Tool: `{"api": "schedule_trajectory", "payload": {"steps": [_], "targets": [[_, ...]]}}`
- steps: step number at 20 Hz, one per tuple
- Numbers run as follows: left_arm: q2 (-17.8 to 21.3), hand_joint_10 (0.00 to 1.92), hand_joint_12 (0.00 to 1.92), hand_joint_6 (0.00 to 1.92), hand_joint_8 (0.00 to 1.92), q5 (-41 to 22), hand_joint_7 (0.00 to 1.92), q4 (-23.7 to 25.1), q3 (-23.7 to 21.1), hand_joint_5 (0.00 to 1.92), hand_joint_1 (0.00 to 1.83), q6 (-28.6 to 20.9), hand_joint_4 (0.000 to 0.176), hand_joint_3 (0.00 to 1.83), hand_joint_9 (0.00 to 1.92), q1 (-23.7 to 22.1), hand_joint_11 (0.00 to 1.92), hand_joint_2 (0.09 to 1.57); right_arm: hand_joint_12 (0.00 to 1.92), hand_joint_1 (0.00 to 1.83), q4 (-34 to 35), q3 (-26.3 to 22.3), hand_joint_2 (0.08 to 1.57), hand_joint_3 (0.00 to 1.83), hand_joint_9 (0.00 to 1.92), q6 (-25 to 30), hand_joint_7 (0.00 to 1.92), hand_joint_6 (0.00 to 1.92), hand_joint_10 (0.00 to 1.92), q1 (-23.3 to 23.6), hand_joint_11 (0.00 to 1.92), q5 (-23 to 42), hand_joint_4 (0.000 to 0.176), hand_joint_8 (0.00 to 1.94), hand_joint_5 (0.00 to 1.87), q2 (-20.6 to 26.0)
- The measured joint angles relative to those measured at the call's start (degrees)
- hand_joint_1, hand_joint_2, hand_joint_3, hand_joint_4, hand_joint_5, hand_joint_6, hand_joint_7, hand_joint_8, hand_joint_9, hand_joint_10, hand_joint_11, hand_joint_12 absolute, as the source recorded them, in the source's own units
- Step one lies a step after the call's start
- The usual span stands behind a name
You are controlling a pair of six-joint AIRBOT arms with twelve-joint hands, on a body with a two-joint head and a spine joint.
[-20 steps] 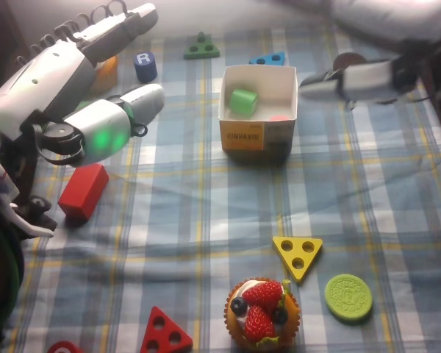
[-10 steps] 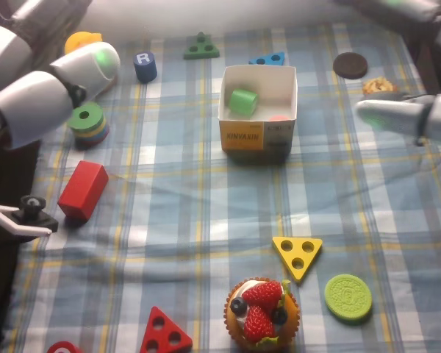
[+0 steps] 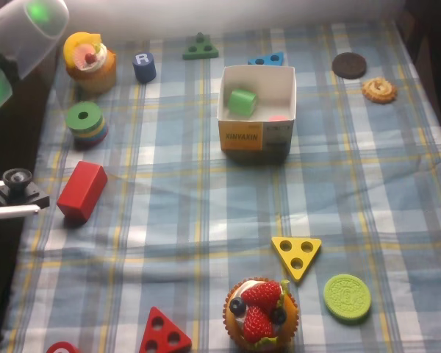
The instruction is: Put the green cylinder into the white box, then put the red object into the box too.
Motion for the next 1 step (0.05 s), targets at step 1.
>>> {"api": "schedule_trajectory", "payload": {"steps": [1], "targets": [[0.15,0.02,0.29,0.0,0.0,-1.68,0.0,0.7,0.0,0.0,0.5,-0.02,0.127,0.0,0.05,-0.04,0.0,1.33,0.0,0.55,-0.04,-0.02,1.24,0.01,0.0,0.02,0.0,0.0,0.0,-0.11,0.0,1.84,0.015,0.0,0.0,0.48]]}}
